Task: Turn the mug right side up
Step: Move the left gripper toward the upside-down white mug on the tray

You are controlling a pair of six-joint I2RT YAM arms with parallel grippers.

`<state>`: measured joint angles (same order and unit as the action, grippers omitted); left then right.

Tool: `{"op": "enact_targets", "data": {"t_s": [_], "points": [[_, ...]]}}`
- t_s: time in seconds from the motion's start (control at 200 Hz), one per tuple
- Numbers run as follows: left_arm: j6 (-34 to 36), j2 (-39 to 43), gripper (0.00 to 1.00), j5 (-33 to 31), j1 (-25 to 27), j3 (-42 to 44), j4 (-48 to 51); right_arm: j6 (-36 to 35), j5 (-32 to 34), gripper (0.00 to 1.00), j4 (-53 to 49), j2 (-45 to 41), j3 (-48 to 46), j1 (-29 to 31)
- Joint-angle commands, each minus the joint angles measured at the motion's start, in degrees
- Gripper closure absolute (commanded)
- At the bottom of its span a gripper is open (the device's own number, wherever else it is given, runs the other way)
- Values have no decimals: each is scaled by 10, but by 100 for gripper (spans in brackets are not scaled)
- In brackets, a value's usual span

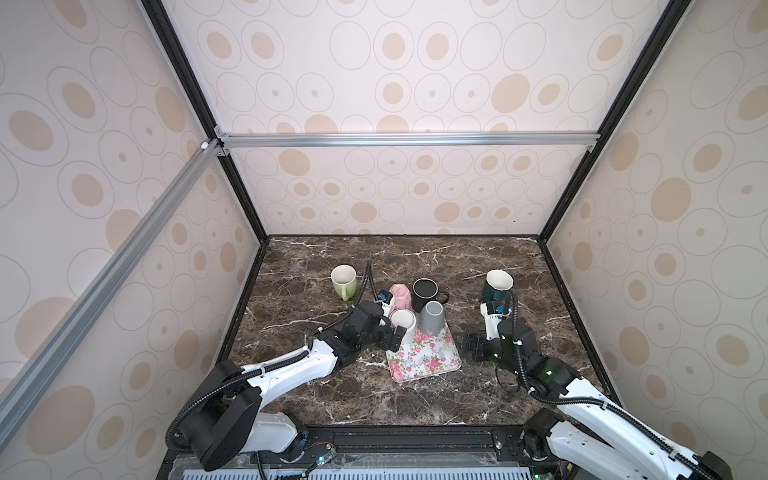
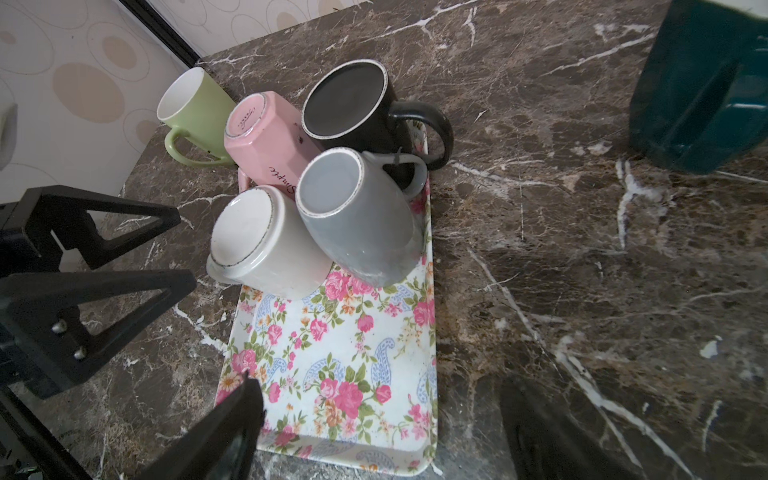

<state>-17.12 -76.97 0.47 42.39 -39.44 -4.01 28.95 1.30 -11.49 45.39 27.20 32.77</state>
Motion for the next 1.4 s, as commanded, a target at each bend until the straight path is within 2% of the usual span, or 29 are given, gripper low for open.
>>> {"op": "enact_targets", "data": {"t_s": [0.0,0.15,0.665,1.08,1.245,1.395], "points": [[13,-9,2,15,5,2,-24,18,8,8,-26,18,14,3],[14,-23,7,19,7,2,-26,23,-7,8,-35,37,30,3],[9,-37,8,66,17,16,-44,29,-26,9,-31,59,49,3],[-7,-49,13,92,38,21,-73,33,-18,9,-54,55,57,3],[1,-48,16,80,57,20,-68,36,-16,9,-50,48,50,3],[15,-49,16,5,57,13,-21,23,-44,11,-54,57,64,3]]}}
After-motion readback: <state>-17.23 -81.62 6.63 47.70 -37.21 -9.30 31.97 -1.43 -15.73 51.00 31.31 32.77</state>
